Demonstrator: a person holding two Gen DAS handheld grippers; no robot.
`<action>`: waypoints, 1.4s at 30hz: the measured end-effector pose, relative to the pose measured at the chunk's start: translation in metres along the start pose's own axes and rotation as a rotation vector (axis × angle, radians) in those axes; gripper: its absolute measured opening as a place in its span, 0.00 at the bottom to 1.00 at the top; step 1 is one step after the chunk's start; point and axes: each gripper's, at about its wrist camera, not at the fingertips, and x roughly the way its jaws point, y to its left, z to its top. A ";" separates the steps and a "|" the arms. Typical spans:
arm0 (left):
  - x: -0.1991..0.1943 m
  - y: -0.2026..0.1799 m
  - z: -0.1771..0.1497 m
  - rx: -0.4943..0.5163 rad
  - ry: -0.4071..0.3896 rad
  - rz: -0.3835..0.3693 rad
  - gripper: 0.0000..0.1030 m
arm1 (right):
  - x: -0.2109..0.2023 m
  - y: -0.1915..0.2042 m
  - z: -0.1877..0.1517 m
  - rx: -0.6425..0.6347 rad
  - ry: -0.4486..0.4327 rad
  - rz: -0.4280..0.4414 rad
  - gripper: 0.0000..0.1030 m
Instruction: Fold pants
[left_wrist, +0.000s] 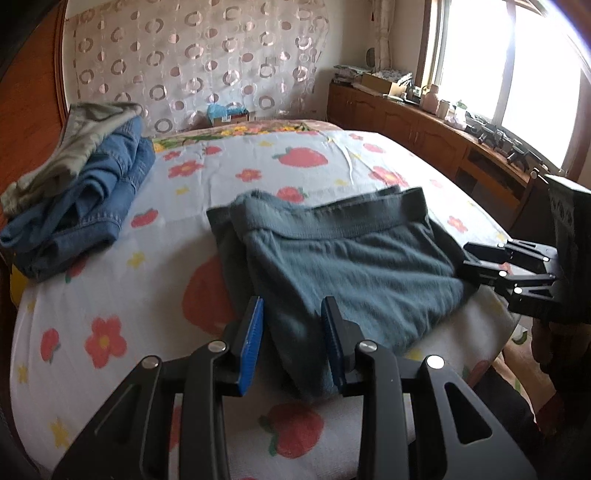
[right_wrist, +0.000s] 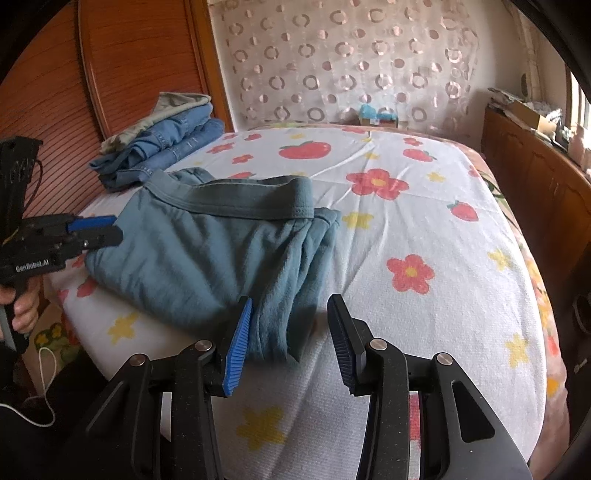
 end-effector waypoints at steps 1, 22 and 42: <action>0.002 0.000 -0.002 -0.003 0.005 -0.001 0.30 | 0.000 0.001 0.000 -0.004 0.002 -0.001 0.43; 0.013 0.002 -0.020 -0.043 -0.075 0.040 0.54 | 0.007 0.015 0.004 0.038 0.063 -0.103 0.83; -0.019 0.008 -0.041 -0.058 -0.071 -0.034 0.54 | 0.001 0.011 -0.003 0.003 0.047 -0.108 0.80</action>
